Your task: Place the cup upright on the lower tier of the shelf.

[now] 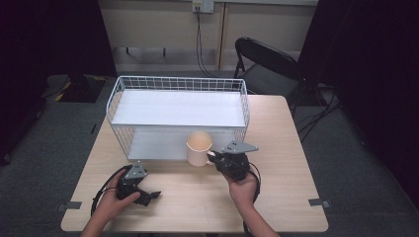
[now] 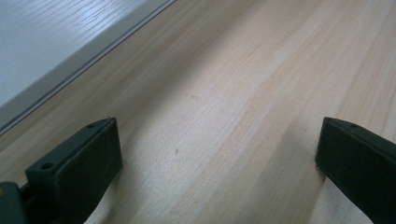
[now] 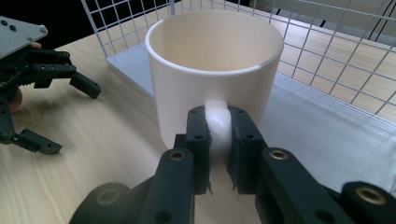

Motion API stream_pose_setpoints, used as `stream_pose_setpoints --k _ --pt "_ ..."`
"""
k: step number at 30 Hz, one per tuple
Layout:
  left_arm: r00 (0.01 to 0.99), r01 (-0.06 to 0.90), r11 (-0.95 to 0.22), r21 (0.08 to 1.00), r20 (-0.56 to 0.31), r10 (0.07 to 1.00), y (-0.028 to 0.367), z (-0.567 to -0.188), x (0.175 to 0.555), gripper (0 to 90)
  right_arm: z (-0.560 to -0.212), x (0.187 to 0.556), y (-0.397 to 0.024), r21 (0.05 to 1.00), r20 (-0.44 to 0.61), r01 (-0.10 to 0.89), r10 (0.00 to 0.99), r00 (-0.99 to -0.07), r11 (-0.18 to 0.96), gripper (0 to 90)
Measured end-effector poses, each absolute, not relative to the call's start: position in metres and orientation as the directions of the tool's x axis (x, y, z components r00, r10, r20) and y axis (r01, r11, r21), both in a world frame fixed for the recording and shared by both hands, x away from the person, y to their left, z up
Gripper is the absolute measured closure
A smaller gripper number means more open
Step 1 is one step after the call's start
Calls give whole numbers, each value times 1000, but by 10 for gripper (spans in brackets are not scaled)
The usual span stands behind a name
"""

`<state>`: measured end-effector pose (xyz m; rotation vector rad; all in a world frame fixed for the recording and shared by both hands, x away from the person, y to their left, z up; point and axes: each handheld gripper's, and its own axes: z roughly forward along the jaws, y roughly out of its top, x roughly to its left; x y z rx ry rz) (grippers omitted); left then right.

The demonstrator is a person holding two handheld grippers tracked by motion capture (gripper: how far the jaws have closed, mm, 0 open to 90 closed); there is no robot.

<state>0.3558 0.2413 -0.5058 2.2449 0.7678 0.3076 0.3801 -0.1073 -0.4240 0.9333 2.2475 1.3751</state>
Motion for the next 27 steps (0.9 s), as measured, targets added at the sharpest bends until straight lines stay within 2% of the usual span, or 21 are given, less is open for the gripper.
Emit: stream_pose_setpoints --k 27 --pt "794 433 -554 711 -9 608 241 -506 356 0 -428 393 -94 885 42 370 742 -669 284 805"
